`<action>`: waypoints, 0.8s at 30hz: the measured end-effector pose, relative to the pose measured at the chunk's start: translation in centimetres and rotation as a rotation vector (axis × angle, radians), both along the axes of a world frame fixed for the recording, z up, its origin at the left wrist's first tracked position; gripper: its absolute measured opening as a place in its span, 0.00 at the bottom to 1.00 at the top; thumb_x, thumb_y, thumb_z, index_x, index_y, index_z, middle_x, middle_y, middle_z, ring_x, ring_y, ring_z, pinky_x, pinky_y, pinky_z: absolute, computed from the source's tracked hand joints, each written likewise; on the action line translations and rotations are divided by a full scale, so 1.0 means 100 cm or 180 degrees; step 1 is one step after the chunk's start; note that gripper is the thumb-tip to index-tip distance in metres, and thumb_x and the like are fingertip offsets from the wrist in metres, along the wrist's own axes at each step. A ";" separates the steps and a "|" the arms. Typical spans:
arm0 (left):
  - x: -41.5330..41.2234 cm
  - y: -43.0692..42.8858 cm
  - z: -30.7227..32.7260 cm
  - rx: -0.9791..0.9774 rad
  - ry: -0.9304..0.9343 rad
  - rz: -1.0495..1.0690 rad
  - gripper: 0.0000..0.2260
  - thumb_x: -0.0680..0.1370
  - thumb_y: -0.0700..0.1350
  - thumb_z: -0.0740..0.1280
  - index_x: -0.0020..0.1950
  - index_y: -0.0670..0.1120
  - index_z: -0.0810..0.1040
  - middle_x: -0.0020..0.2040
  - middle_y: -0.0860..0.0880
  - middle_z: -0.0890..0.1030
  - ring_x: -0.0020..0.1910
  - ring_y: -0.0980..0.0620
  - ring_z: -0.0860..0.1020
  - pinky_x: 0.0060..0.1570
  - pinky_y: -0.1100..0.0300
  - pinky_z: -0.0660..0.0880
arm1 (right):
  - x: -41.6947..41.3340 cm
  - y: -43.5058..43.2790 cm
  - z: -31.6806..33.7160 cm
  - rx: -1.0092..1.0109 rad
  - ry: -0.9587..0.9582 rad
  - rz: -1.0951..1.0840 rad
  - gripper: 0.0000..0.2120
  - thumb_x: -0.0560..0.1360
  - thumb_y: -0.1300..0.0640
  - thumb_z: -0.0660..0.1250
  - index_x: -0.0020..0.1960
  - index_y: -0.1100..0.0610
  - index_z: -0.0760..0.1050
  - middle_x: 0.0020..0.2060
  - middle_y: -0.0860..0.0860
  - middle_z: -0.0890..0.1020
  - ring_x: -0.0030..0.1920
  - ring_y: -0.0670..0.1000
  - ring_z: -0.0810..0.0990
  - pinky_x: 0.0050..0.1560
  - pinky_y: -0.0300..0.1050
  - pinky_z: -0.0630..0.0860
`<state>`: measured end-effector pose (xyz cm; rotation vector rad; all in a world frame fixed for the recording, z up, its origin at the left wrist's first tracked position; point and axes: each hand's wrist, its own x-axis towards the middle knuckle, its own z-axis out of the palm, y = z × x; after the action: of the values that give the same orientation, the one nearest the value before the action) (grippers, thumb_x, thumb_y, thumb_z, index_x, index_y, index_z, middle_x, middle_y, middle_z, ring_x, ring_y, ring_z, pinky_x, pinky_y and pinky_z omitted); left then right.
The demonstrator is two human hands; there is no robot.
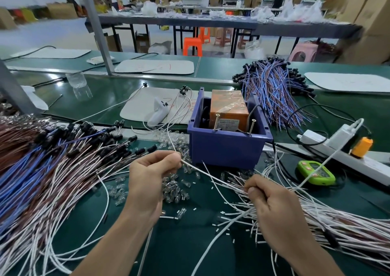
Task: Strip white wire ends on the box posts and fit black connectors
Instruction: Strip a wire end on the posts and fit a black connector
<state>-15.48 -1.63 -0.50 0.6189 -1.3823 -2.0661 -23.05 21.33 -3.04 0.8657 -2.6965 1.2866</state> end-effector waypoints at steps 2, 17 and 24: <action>0.000 -0.002 -0.001 0.0023 -0.0077 -0.0081 0.04 0.61 0.43 0.76 0.34 0.45 0.87 0.32 0.47 0.82 0.32 0.54 0.79 0.38 0.63 0.75 | -0.002 0.001 0.001 -0.0061 -0.0054 -0.0013 0.12 0.81 0.61 0.64 0.42 0.47 0.76 0.27 0.48 0.75 0.25 0.45 0.69 0.27 0.37 0.63; -0.002 -0.006 -0.004 0.0892 -0.0149 -0.0490 0.02 0.65 0.41 0.74 0.35 0.44 0.86 0.33 0.48 0.80 0.28 0.56 0.75 0.28 0.68 0.73 | -0.002 0.000 -0.002 -0.0093 0.0086 -0.0045 0.13 0.80 0.62 0.66 0.41 0.47 0.76 0.27 0.45 0.75 0.28 0.46 0.71 0.31 0.38 0.64; -0.004 -0.002 -0.004 -0.0031 -0.0395 0.0017 0.13 0.76 0.34 0.71 0.35 0.46 0.88 0.33 0.45 0.84 0.28 0.56 0.79 0.26 0.70 0.72 | -0.002 0.001 -0.001 -0.0094 0.0205 -0.0060 0.13 0.80 0.62 0.66 0.42 0.47 0.77 0.29 0.41 0.76 0.28 0.45 0.72 0.28 0.35 0.64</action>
<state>-15.87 -1.78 -0.92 0.7573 -1.4569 -2.0452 -23.24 21.47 -3.15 0.8613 -2.6235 1.2686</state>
